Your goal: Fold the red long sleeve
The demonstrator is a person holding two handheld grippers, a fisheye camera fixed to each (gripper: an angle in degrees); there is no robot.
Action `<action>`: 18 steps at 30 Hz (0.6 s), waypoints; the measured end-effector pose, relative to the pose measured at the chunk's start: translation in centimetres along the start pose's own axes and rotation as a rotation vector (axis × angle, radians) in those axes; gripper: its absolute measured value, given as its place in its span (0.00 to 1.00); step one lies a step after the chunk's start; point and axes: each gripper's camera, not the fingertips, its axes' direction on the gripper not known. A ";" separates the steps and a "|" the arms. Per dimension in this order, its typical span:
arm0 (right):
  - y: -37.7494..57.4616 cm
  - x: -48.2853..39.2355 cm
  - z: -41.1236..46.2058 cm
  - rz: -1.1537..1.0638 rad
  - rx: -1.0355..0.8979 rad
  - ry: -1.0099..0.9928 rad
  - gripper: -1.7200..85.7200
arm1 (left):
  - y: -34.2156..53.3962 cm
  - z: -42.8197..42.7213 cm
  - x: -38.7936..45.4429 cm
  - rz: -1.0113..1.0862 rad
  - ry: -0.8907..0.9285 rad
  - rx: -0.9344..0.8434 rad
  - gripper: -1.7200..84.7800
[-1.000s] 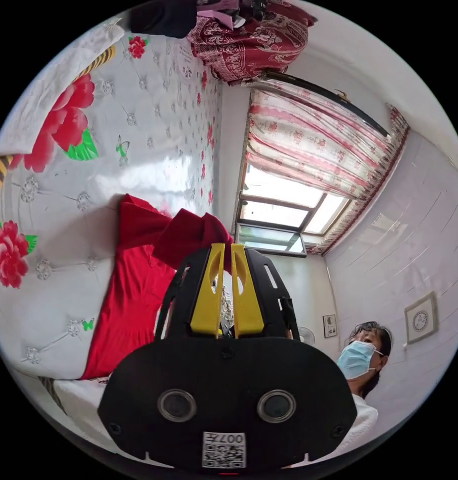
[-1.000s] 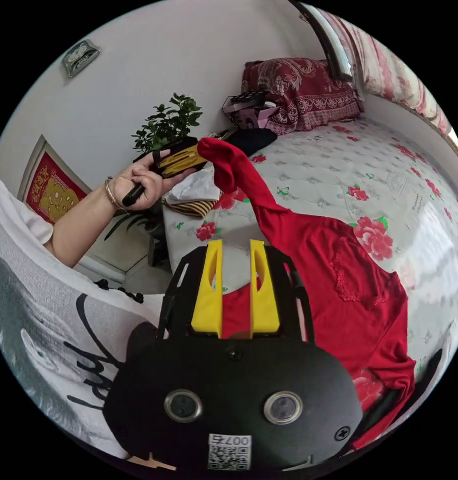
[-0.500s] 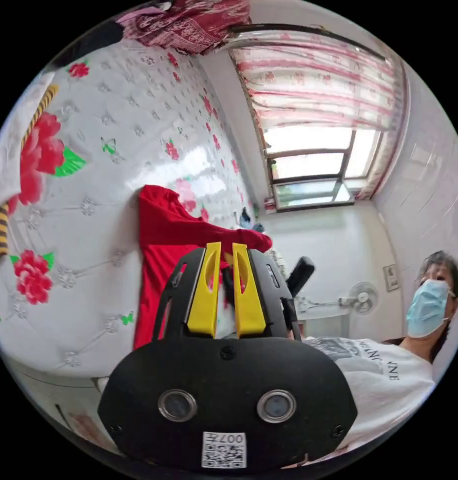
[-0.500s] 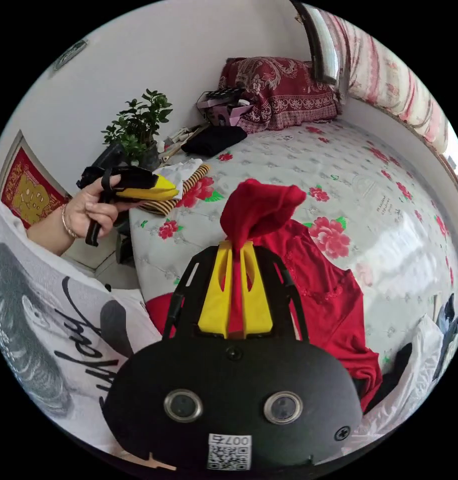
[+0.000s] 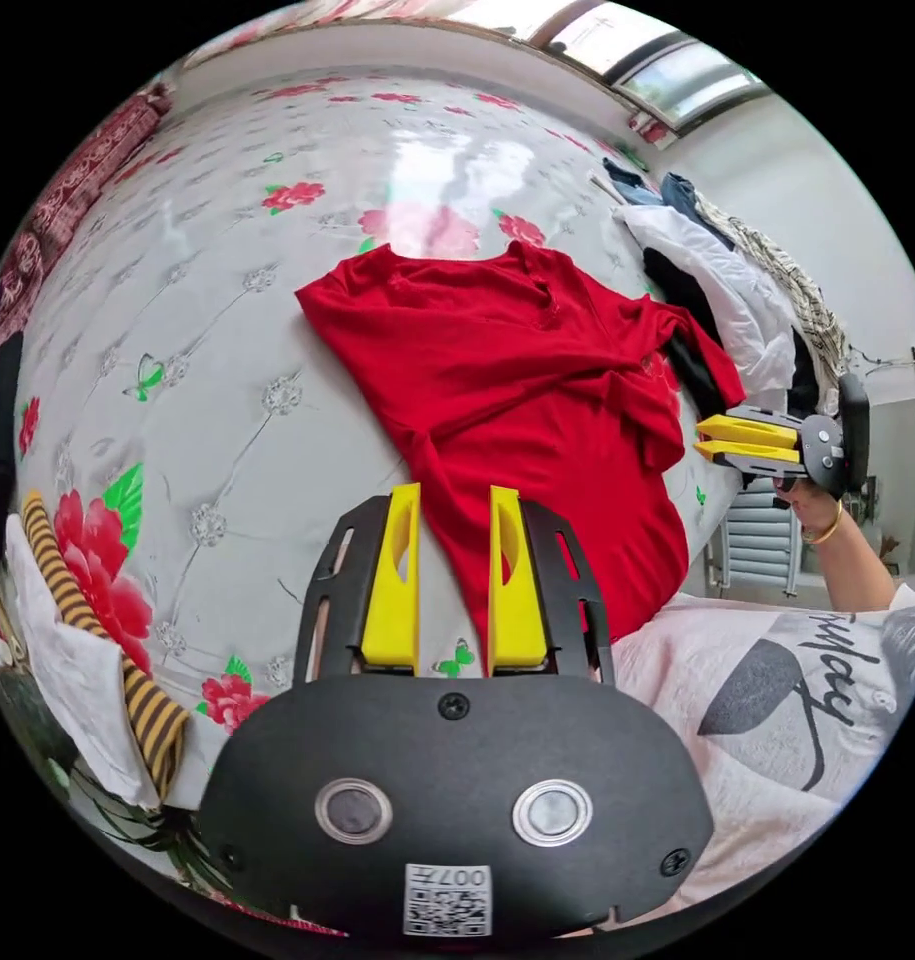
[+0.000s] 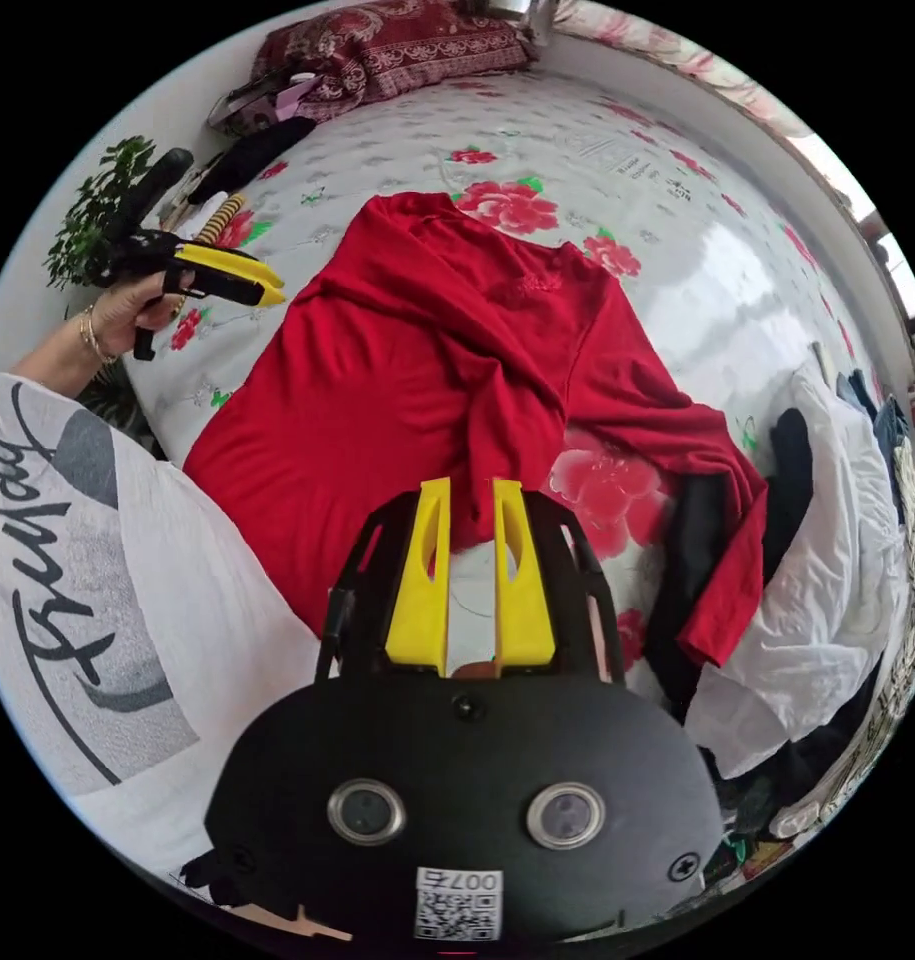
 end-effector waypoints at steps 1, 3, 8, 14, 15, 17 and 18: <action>-0.2 0.7 0.0 0.065 0.007 -0.014 0.09 | -1.2 0.8 0.8 0.021 -0.032 -0.022 0.15; -0.3 1.8 0.3 0.166 0.017 -0.028 0.10 | -2.8 1.7 2.1 0.062 -0.081 -0.040 0.15; -1.5 2.4 4.2 0.220 -0.113 -0.177 0.09 | -5.4 4.8 4.1 0.112 -0.234 -0.099 0.11; -0.9 -1.5 -1.9 0.057 0.055 0.265 0.04 | -4.8 4.9 5.1 0.164 -0.257 -0.065 0.06; -0.4 -2.3 -3.0 0.027 0.095 0.336 0.04 | -4.4 4.7 5.1 0.155 -0.255 -0.051 0.04; 1.7 -5.6 -5.0 -0.091 0.218 0.554 0.04 | -4.0 4.4 5.2 0.131 -0.271 -0.034 0.03; 2.2 -6.3 -4.8 -0.117 0.238 0.587 0.05 | -3.8 4.5 5.2 0.127 -0.287 -0.033 0.02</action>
